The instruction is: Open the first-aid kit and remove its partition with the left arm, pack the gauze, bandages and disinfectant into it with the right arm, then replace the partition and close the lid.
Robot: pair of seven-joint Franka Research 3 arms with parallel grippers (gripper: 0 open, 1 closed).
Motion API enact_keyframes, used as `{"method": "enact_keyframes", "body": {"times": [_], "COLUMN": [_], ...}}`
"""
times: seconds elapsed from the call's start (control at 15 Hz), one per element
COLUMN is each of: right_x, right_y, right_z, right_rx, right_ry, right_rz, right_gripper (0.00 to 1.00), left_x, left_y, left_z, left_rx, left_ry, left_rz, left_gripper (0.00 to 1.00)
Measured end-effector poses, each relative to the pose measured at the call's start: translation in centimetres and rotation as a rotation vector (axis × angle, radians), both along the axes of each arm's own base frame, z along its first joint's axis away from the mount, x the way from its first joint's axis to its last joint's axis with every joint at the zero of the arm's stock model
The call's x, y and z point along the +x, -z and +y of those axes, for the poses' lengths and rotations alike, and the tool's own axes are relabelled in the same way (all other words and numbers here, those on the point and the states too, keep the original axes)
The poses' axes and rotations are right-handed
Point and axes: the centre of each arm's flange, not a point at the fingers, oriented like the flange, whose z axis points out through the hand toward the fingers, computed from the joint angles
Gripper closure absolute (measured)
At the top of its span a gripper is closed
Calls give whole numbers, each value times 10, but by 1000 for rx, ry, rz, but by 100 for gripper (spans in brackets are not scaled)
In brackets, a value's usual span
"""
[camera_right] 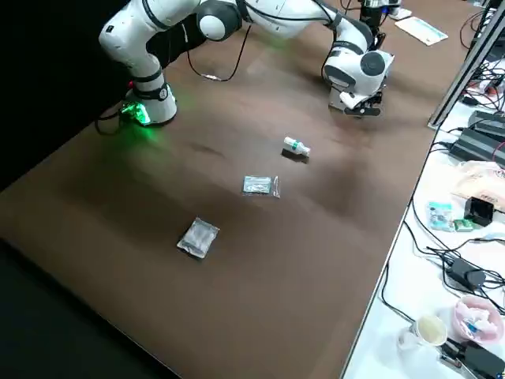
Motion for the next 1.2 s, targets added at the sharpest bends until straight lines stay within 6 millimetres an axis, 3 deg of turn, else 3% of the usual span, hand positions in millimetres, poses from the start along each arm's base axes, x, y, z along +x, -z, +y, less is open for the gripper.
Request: {"method": "enact_keyframes", "body": {"times": [0.27, 0.4, 1.2], "right_x": [0, 0, 0], "right_y": [0, 0, 0], "right_z": [0, 0, 0], "right_rx": [0, 0, 1], "right_ry": [-3, -4, -12], "right_rz": [-2, -3, -7], "right_gripper": [8, 8, 8], "left_x": [1, 1, 5], "left_y": [-3, -5, -17], "left_z": [1, 1, 4], "left_rx": [-2, -5, -28], "left_ry": [-1, -2, -50], "left_rz": [-4, -8, -21], "left_gripper": [55, 71, 85]}}
